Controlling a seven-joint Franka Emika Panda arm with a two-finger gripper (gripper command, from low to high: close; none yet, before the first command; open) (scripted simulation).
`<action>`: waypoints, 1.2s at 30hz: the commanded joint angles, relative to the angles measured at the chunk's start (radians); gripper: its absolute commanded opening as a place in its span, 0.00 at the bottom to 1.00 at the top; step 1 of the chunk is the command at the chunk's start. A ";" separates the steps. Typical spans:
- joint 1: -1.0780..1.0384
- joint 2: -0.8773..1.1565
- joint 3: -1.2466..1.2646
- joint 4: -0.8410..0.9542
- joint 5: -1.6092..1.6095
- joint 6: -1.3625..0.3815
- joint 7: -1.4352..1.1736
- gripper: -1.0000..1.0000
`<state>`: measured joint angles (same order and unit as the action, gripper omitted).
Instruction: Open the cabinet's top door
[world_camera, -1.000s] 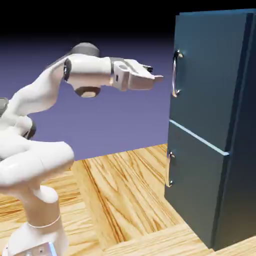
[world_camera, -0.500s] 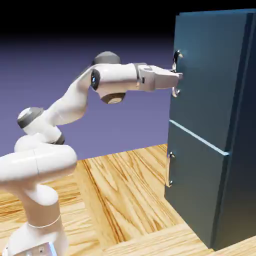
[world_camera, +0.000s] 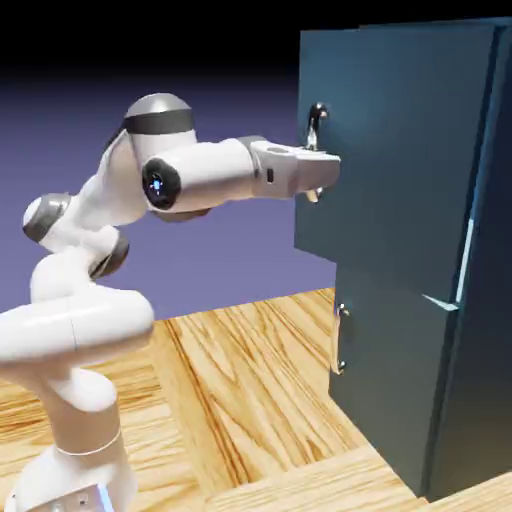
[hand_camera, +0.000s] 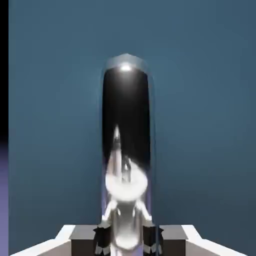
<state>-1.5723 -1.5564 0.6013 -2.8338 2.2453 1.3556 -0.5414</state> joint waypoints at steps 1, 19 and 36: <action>-0.013 0.027 -0.020 -0.001 -0.021 -0.042 -0.022 0.00; -0.315 0.651 -0.132 0.252 -0.504 -0.696 -0.492 0.00; -0.433 1.267 0.057 0.755 -0.984 -0.821 -0.801 0.00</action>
<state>-2.0051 -0.2892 0.6584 -2.0790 1.2607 0.5341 -1.3427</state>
